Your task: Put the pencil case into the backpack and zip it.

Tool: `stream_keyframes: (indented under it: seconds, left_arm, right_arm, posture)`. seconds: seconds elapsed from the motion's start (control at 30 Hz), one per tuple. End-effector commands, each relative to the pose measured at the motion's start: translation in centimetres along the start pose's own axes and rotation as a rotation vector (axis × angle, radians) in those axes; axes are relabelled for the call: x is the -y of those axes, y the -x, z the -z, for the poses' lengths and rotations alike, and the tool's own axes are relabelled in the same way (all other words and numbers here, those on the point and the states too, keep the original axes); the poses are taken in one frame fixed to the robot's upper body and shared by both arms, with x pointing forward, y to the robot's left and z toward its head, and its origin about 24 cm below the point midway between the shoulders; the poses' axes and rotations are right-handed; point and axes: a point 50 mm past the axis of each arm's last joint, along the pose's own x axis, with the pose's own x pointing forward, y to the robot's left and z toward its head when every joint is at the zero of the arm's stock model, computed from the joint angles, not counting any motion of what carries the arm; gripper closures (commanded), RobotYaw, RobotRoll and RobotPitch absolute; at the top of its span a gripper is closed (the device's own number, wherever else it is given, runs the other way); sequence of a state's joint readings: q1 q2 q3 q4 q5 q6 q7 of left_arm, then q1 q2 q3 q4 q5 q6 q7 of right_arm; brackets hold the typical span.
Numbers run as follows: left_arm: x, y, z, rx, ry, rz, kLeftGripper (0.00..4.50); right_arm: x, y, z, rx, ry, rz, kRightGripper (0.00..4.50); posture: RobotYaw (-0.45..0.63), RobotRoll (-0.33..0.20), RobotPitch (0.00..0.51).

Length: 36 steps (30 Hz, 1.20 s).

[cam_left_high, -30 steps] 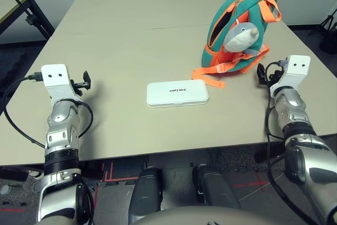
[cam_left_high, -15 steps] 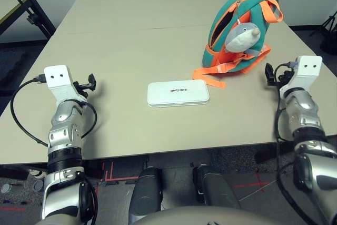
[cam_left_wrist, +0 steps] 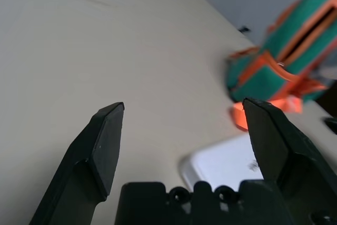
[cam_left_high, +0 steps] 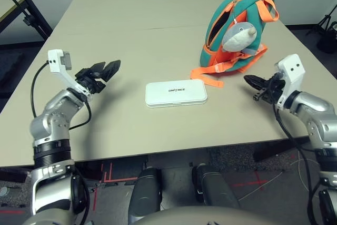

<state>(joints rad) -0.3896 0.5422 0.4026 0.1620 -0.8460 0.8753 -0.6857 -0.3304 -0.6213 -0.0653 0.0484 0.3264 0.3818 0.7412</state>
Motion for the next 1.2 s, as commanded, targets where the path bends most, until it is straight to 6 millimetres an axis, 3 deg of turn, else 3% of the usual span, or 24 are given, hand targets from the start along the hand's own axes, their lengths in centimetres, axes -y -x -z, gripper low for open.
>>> stream_keyframes:
  seconds: [0.03,0.4,0.73,1.0,1.2]
  left_arm:
    - [0.8,-0.4,0.3,-0.104,0.095,0.074,0.00]
    - [0.0,-1.0,0.6,-0.368,0.339,0.143,0.00]
    - [-1.2,-2.8,-0.4,-0.424,0.345,0.124,0.00]
    - [-1.9,-3.1,0.7,-0.541,0.328,0.106,0.00]
    - [-2.1,-3.5,1.6,-0.592,0.325,0.108,0.00]
  right_arm:
    - [-1.0,-1.0,-0.5,-0.034,0.070,-0.076,4.48]
    - [-1.0,-2.3,-1.2,-0.051,0.155,-0.145,4.48]
    - [-0.8,-3.0,-1.1,-0.066,0.205,-0.162,4.48]
    - [-0.7,-3.4,-0.1,-0.128,0.269,-0.178,4.48]
    - [-0.9,-4.0,-0.5,-0.107,0.279,-0.184,4.48]
  posture:
    - [-0.09,0.000,0.106]
    - [-0.08,0.000,0.089]
    - [-0.09,0.000,0.076]
    - [-0.11,0.000,0.078]
    - [-0.12,0.000,0.079]
